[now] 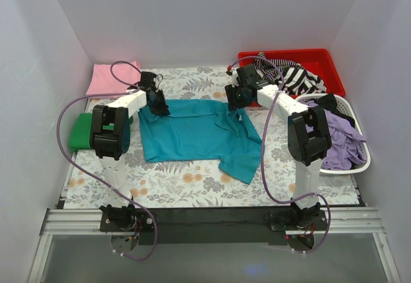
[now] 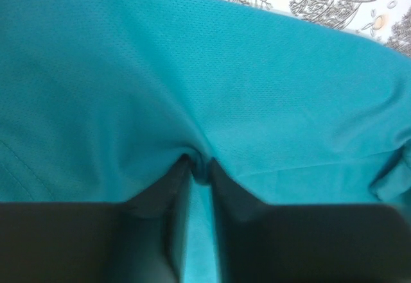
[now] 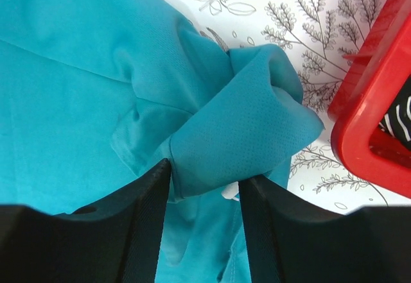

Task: Fold and stack the t-shirts
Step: Flatten the tshirt out

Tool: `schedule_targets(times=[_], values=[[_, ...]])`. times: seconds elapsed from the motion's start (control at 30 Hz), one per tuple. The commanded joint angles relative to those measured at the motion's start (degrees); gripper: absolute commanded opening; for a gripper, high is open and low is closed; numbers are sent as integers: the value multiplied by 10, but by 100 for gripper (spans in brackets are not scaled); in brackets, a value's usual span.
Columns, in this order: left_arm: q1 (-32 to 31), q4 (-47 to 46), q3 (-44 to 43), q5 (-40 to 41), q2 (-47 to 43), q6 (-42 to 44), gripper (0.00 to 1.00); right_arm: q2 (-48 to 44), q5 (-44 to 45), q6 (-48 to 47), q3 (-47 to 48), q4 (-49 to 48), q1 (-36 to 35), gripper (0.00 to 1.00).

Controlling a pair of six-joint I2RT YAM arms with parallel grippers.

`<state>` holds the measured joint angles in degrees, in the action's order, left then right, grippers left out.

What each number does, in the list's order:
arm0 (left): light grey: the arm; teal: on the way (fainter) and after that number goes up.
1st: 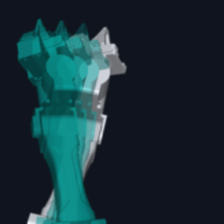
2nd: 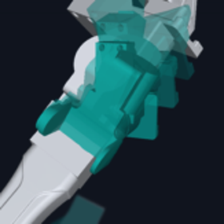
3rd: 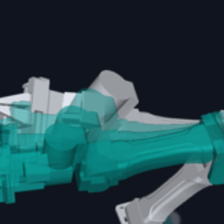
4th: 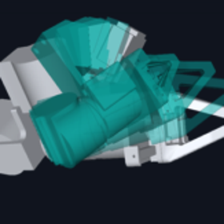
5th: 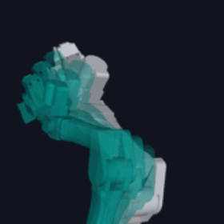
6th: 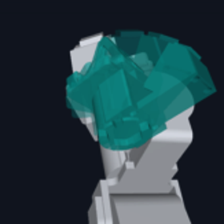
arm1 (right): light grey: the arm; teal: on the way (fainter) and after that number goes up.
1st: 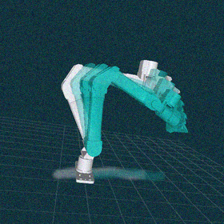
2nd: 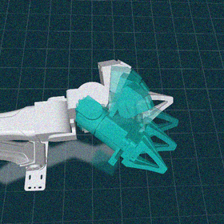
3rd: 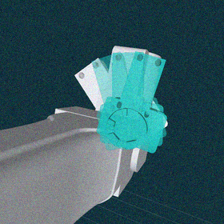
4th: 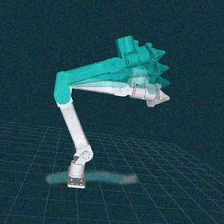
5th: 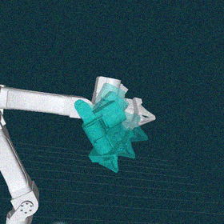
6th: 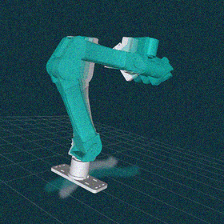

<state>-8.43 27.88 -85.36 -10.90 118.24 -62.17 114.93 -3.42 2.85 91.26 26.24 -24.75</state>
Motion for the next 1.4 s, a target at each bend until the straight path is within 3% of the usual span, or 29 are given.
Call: schedule_targets(times=[0.0,0.1,0.2,0.23,0.27,0.47,0.8,0.93,1.07,1.37], values=[[-2,12,-24,19,4,4,11,9,-21,3,30,-18,3,50],[-2,23,-41,19,23,9,0,11,-27,2,35,-18,3,44],[-2,20,-40,22,21,8,0,10,-32,3,37,-19,3,25],[-3,19,-39,23,17,13,0,9,-34,3,37,-19,3,7],[-2,20,-39,23,14,17,0,6,-36,0,37,-19,3,1],[-2,18,-43,-4,-75,28,0,-48,-42,-10,18,-26,3,1],[10,118,-153,-22,-172,57,0,-179,-35,-23,23,-13,3,1],[35,182,-249,-21,-193,81,0,-207,-29,-43,76,29,3,1],[74,247,-404,-39,-191,95,0,-221,-11,-53,169,55,3,1],[145,242,-528,-91,-181,74,0,-169,-18,-49,373,86,7,1]])
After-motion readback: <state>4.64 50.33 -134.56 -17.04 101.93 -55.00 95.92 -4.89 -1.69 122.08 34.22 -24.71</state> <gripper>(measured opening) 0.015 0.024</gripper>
